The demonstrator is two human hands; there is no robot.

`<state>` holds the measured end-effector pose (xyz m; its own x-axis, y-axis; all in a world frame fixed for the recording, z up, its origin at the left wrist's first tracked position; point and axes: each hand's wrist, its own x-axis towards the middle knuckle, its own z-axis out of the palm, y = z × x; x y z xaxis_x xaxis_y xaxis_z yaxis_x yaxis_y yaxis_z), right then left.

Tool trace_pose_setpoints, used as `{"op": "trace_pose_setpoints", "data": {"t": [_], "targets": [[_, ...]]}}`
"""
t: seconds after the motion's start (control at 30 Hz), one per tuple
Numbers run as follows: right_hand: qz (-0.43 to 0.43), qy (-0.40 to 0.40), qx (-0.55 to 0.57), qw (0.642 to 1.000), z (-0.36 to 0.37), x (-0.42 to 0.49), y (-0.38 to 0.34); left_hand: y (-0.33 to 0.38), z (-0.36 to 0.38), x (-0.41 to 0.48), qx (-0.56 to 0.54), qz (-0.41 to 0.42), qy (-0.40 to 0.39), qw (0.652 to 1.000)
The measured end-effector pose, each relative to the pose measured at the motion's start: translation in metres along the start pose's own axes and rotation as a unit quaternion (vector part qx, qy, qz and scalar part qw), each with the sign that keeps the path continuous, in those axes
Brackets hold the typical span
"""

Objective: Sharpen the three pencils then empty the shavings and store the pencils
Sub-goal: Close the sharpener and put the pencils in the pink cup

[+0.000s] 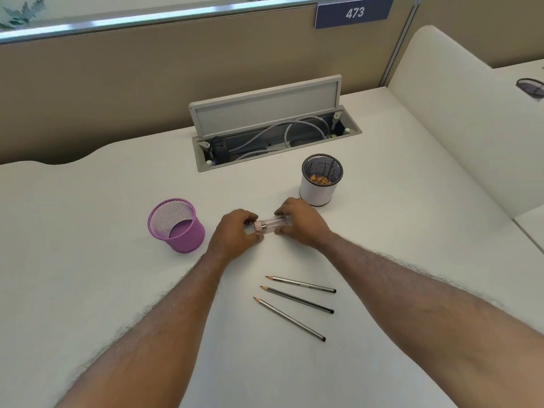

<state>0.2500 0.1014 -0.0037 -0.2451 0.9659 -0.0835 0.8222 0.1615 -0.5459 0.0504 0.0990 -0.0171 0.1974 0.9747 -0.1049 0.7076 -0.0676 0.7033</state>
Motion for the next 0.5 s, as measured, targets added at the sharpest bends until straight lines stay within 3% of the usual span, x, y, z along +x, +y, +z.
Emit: {"op": "trace_pose_setpoints", "data": {"t": [0.5], "targets": [[-0.009,-0.003,0.006,1.0,0.001,-0.002,0.003,0.0,0.0,-0.011,0.003,-0.012,0.005,1.0]]}}
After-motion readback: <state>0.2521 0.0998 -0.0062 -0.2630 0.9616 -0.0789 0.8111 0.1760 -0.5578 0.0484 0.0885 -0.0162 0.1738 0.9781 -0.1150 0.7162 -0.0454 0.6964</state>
